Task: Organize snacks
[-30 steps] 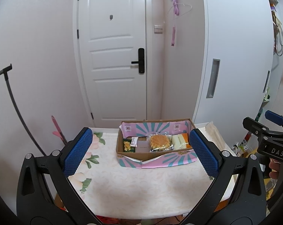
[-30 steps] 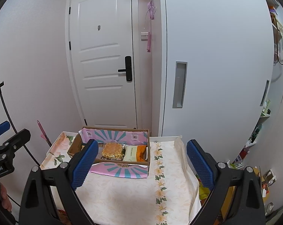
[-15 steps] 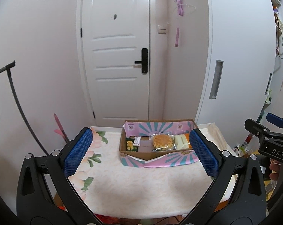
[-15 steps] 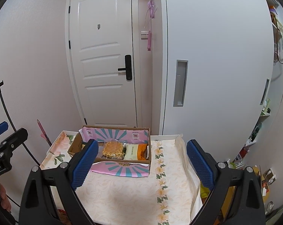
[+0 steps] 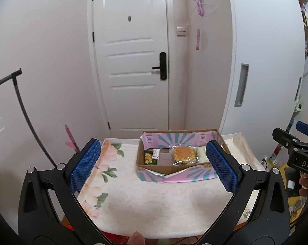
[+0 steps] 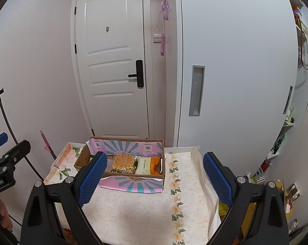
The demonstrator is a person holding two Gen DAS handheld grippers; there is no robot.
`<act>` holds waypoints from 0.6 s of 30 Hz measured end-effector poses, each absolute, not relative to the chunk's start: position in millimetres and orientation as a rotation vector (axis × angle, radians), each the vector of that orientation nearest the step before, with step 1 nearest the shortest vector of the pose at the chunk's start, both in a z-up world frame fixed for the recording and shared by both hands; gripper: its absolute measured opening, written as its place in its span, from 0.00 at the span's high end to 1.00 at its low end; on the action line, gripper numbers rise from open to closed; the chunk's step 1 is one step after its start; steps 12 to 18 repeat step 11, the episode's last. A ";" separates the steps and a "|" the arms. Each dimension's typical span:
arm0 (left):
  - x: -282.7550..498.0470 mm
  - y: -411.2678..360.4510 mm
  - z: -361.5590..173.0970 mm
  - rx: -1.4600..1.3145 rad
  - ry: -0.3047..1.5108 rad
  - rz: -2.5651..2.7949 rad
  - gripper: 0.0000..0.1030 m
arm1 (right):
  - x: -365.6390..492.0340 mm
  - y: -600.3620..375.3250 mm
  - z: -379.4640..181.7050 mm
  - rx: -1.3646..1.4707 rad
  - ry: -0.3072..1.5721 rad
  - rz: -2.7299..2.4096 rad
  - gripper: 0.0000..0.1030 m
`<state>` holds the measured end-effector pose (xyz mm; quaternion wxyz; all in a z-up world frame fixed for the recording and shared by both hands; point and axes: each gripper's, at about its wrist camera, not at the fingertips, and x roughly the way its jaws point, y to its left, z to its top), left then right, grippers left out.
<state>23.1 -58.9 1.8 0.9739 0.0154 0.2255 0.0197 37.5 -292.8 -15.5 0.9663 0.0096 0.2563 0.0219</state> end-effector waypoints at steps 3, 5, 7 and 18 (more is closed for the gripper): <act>26.7 -56.0 -0.8 0.019 0.466 0.029 0.00 | 37.7 -292.8 -16.8 0.025 0.528 0.043 0.09; 30.8 -54.9 -2.9 0.013 0.477 0.026 0.00 | 39.4 -292.7 -17.5 0.026 0.534 0.039 0.09; 35.3 -54.9 -5.3 0.014 0.483 0.014 0.00 | 41.2 -292.6 -18.7 0.028 0.538 0.036 0.09; 47.4 -58.4 -11.4 0.039 0.491 0.011 0.00 | 49.7 -293.4 -24.2 0.038 0.556 0.038 0.09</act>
